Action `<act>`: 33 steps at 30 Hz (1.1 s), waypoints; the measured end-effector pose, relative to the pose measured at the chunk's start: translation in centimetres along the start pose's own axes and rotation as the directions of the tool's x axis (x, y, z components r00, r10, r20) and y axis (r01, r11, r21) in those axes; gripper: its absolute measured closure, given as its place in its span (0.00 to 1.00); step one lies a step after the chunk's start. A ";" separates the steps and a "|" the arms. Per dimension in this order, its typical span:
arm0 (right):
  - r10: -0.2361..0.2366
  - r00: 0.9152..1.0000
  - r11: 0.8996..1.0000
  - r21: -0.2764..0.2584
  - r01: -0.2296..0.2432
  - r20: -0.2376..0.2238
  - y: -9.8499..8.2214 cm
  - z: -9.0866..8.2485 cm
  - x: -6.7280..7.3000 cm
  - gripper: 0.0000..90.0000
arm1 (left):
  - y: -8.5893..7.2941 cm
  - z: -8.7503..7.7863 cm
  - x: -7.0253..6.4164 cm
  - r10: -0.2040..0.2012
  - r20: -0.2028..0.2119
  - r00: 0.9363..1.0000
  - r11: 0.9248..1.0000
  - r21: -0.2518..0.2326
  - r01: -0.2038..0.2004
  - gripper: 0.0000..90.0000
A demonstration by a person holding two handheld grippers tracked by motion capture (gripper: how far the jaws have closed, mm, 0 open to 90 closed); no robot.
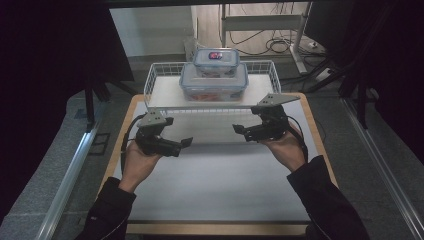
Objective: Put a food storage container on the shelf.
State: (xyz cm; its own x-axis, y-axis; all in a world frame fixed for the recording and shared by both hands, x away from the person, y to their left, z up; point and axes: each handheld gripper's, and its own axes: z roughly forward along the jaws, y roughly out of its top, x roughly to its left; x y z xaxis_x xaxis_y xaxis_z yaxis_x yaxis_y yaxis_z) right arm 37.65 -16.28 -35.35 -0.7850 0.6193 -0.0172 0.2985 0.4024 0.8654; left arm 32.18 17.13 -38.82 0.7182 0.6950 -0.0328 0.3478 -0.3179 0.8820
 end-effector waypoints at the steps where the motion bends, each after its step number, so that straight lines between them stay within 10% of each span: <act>1: -0.003 1.000 1.000 0.005 0.003 0.002 -0.4 0.1 0.1 0.10 | -0.2 0.0 -0.1 -0.001 -0.001 1.000 1.000 0.001 0.001 0.05; 16: 0.011 0.999 0.999 0.035 -0.010 -0.033 -4.6 -0.1 1.1 0.02 | -4.6 1.4 -2.1 -0.022 0.032 0.999 1.000 -0.003 0.022 0.03; 33: -0.008 1.000 0.999 0.050 0.010 -0.028 -9.0 -1.2 2.8 0.00 | -8.5 0.3 -4.3 -0.002 -0.019 1.000 0.999 0.039 0.003 0.02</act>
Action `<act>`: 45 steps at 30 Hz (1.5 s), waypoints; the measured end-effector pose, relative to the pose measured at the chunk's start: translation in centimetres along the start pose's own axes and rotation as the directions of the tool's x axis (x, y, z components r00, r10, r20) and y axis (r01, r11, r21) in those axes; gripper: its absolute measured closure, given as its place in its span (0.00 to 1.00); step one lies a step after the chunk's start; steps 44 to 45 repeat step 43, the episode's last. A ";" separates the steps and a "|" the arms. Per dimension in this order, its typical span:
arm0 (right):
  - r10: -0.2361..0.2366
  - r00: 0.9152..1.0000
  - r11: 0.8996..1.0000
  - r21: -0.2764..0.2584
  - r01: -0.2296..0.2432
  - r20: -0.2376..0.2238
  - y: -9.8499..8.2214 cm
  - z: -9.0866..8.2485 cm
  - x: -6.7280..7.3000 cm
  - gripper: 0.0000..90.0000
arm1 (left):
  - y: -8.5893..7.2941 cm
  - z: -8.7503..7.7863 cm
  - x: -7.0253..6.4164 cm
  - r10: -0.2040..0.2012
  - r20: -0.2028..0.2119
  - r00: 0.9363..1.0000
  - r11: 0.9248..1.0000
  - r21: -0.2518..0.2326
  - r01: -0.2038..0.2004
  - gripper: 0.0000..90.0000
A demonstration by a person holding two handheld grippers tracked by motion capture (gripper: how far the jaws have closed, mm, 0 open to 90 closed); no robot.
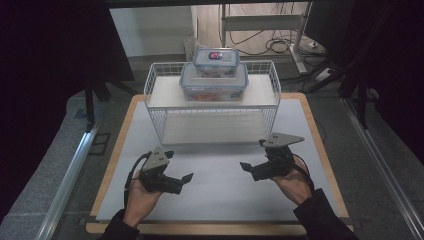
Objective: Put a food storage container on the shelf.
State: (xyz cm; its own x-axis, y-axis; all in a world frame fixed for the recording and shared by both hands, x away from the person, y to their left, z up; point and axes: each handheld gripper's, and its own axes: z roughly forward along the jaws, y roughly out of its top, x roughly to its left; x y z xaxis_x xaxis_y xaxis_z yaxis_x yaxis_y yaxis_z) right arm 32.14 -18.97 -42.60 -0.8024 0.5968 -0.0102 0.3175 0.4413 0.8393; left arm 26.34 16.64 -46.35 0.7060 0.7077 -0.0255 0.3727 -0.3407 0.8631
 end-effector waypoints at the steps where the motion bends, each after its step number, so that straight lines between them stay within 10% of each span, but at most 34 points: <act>1: 0.001 1.000 1.000 0.000 -0.001 -0.001 -0.3 0.0 0.1 0.00 | -0.4 -0.1 0.0 -0.002 0.000 1.000 1.000 0.004 0.002 0.02; 28: 0.053 0.997 0.994 0.089 -0.058 0.059 -8.1 -1.0 0.8 0.00 | -6.1 -0.5 -0.5 -0.002 -0.070 0.998 0.994 0.107 0.010 0.01; 45: 0.052 0.997 0.982 0.178 -0.061 0.058 -10.1 -0.4 1.0 0.00 | -7.2 0.3 0.0 -0.040 -0.080 0.996 0.983 0.177 0.054 0.01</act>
